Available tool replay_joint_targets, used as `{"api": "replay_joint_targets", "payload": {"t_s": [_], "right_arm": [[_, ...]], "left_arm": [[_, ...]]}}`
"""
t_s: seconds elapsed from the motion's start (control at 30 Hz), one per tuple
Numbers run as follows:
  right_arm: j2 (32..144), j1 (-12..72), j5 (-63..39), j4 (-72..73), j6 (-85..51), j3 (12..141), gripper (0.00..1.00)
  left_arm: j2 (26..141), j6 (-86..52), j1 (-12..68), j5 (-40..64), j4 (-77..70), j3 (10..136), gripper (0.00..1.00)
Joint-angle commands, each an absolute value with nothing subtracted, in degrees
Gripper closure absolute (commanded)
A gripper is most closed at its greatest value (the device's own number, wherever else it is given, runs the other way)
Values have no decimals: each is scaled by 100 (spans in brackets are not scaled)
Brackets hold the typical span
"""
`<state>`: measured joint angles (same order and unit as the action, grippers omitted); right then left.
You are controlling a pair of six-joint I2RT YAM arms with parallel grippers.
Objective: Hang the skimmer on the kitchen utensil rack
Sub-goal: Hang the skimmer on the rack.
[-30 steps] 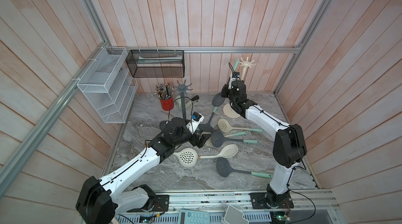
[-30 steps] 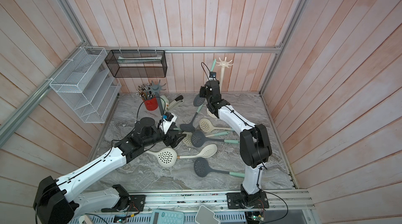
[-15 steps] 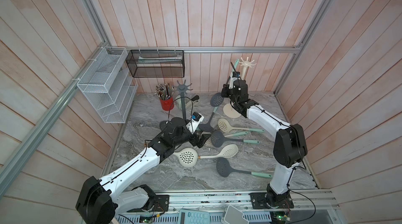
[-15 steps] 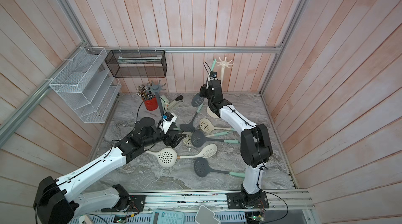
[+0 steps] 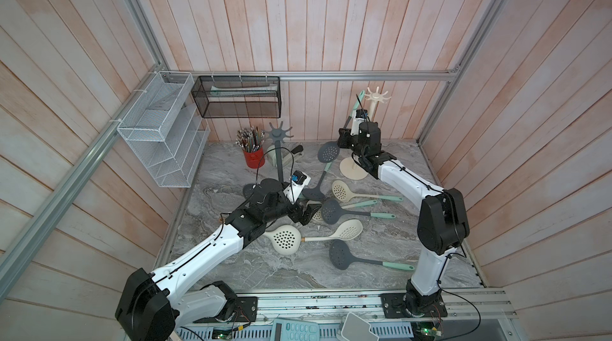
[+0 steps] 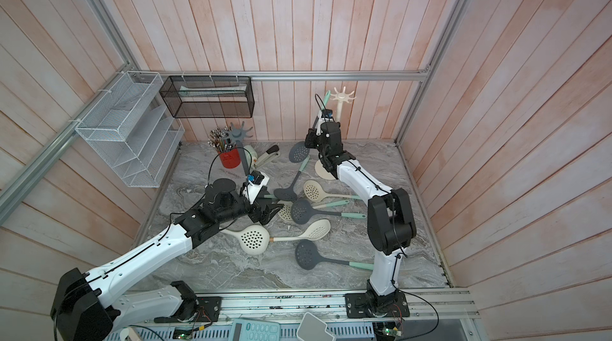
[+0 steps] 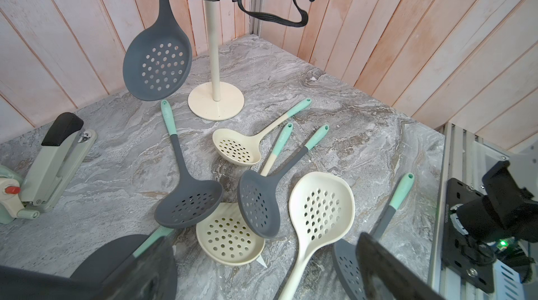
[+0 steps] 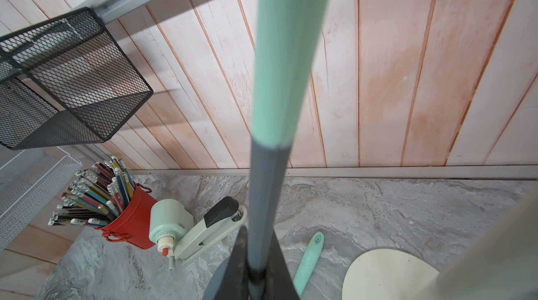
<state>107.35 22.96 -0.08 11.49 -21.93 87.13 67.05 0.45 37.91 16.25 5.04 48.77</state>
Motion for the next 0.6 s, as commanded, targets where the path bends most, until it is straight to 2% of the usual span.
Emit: {"api": "replay_joint_targets", "payload": {"t_s": [0.0,0.57], "right_arm": [[10529,2221,-134,1349,-2471,8586,100],[10512,1907,-729,1845,-3330,8288,100]], "left_arm": [[6618,55,3770,1711,363,4779,2],[6586,53,3762,1713,360,4779,1]]}}
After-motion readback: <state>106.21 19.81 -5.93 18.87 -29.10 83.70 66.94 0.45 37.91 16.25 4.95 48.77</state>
